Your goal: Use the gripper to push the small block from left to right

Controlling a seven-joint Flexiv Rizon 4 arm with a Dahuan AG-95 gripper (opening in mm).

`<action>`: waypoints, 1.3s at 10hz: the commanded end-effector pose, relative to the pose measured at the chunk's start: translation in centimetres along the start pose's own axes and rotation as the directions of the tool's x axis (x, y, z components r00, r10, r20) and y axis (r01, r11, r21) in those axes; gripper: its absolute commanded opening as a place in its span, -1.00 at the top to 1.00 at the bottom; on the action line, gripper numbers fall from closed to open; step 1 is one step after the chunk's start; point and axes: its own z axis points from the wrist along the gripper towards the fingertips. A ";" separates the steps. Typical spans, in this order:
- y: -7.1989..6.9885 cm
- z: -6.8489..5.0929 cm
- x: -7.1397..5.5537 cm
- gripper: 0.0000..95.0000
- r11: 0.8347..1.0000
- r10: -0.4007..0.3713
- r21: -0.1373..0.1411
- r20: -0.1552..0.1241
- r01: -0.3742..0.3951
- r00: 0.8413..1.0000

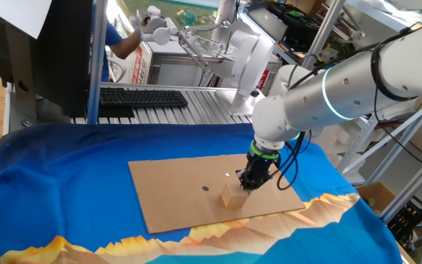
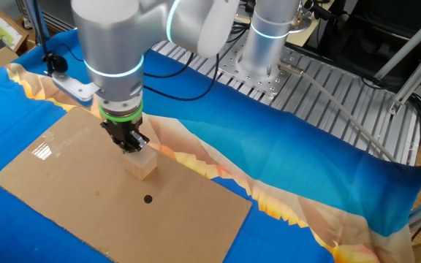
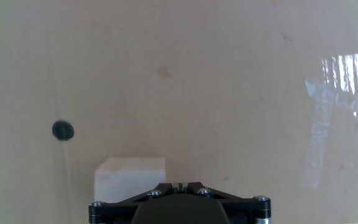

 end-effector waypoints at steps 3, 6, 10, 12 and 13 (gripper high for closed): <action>0.0 0.0 -0.2 1.00 0.988 -0.144 -0.049 -0.017 0.143 0.989; 0.6 0.2 0.2 1.00 0.996 -0.068 -0.059 -0.019 0.067 0.997; 0.6 0.2 0.3 1.00 0.998 0.035 -0.057 -0.050 -0.038 0.998; 0.6 0.2 0.3 1.00 0.996 0.063 -0.051 -0.053 -0.066 0.997; 0.7 0.2 0.3 1.00 0.996 0.075 -0.053 -0.055 -0.078 0.996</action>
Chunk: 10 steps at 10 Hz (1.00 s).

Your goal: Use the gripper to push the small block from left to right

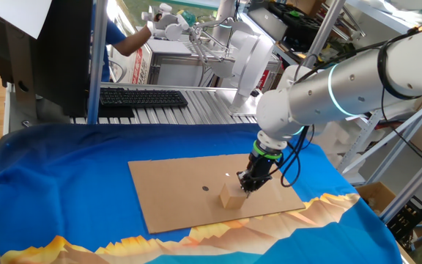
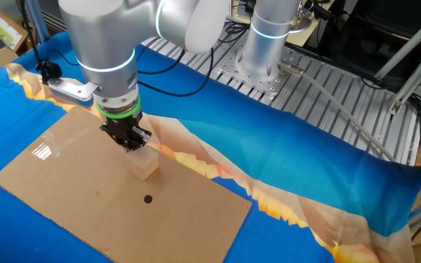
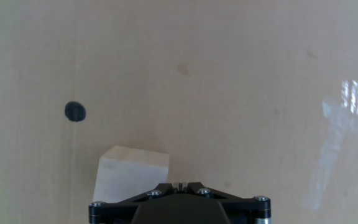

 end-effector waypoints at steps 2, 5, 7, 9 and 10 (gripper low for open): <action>0.5 -0.2 0.3 1.00 0.998 0.061 0.009 -0.006 -0.061 0.998; 1.6 -0.2 0.6 1.00 0.996 0.090 0.015 -0.005 -0.090 0.996; 2.0 0.3 0.6 1.00 0.995 0.101 0.011 0.000 -0.101 0.995; 2.7 0.4 0.8 1.00 0.993 0.114 0.016 0.001 -0.114 0.993; 3.2 0.2 1.1 1.00 0.993 0.119 0.021 0.002 -0.119 0.993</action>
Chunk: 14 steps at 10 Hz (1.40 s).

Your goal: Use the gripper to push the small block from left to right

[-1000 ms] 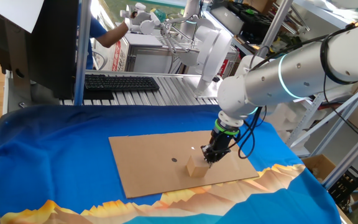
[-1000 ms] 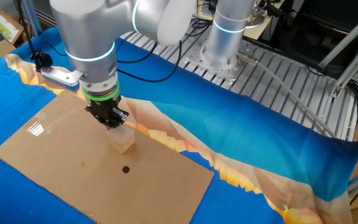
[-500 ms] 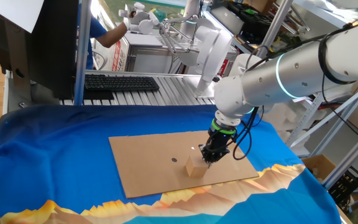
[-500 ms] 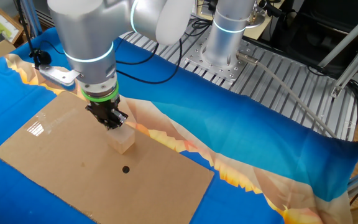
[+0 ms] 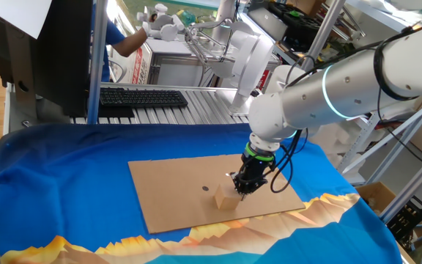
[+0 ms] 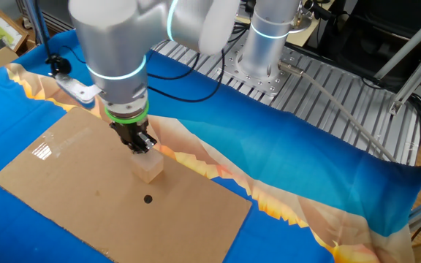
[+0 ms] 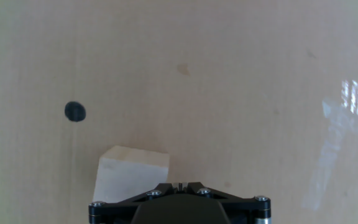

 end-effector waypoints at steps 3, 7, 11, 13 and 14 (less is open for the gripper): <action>2.2 0.2 1.7 1.00 0.999 0.052 0.007 0.016 -0.052 0.999; 2.5 0.5 1.8 1.00 0.999 0.040 0.001 0.023 -0.040 0.999; 2.4 0.3 1.7 1.00 0.999 0.045 -0.002 0.000 -0.045 0.999; 2.2 -0.4 1.5 1.00 1.000 0.023 0.012 -0.028 -0.023 0.999; 2.1 -0.7 1.3 1.00 1.000 0.011 0.016 -0.043 -0.010 0.999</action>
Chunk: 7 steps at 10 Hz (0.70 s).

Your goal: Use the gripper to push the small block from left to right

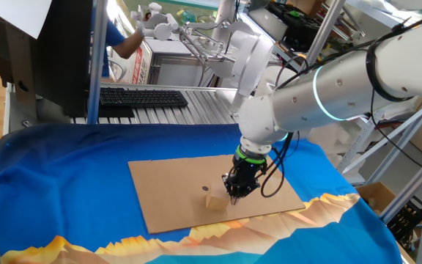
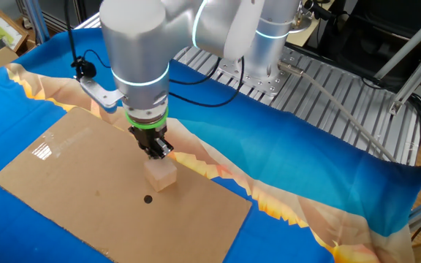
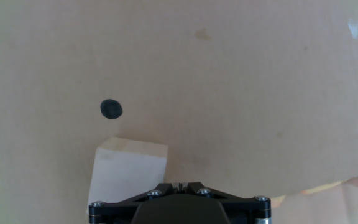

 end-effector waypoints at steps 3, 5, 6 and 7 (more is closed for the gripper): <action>-0.8 -2.2 -0.2 1.00 0.996 -0.068 0.060 -0.032 0.070 0.997; -1.7 -4.0 0.1 1.00 0.993 -0.080 0.079 -0.053 0.084 0.995; -2.2 -4.9 0.4 1.00 0.994 -0.074 0.082 -0.058 0.079 0.996; -3.0 -5.9 0.8 1.00 0.993 -0.072 0.087 -0.060 0.077 0.996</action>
